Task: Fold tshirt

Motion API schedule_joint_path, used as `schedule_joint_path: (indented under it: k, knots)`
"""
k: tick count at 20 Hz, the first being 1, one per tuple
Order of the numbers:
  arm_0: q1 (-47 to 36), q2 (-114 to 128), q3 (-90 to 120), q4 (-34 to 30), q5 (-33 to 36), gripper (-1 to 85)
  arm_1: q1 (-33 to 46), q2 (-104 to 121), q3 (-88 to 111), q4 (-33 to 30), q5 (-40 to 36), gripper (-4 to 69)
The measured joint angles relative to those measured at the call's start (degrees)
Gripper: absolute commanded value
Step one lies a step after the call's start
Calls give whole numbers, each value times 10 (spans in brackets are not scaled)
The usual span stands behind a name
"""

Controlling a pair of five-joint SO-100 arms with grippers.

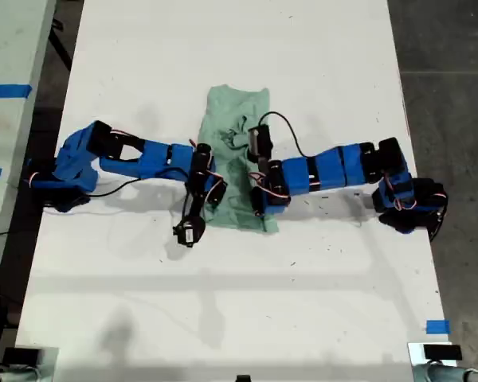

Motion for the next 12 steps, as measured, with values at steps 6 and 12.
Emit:
schedule_joint_path:
  k: [6,12]
  knots:
    - [54,103,-16,69,25,0,-49,69,-47,49,-18,-19]
    - [128,191,-16,83,30,0,-110,120,-89,62,-26,-19]
